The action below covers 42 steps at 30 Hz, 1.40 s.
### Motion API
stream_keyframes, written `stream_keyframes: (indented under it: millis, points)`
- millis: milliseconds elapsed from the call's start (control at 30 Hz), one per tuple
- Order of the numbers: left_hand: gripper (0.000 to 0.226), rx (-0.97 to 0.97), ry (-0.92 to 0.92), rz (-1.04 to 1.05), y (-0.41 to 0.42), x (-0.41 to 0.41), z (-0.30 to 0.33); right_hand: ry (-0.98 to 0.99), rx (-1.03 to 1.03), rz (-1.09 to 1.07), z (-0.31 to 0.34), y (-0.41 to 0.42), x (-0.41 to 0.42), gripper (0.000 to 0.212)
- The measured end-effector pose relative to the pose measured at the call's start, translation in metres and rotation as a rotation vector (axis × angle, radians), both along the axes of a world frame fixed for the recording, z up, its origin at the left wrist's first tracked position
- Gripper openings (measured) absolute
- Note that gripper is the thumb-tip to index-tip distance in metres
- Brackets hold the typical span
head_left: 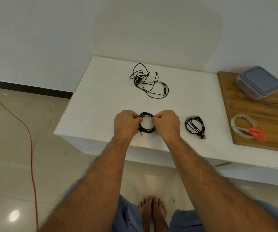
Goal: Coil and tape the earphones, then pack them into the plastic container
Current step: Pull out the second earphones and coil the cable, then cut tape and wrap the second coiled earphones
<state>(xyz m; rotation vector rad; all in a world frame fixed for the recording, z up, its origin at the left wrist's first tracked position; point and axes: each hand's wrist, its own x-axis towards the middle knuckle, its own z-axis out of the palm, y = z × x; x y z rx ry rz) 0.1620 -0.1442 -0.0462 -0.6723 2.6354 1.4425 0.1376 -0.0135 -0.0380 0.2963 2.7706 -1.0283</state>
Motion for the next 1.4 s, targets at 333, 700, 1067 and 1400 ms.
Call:
stream_keyframes:
  millis: [333, 700, 1067, 1400]
  points:
    - [0.020, -0.082, 0.001, -0.033, -0.002, -0.001, -0.002, -0.057, 0.083, 0.059, -0.001, 0.009, -0.006, 0.044]
    - [0.041, -0.111, -0.002, -0.033, -0.001, -0.001, 0.003, -0.034, -0.099, 0.006, -0.002, 0.033, -0.008, 0.028]
    - [0.040, -0.158, 0.072, 0.008, 0.002, 0.000, 0.008, 0.094, -0.054, 0.073, 0.008, 0.042, -0.003, 0.043]
    - [0.026, -0.164, 0.242, 0.006, 0.028, 0.017, 0.026, 0.160, -0.057, 0.089, 0.025, 0.083, 0.007, 0.018]
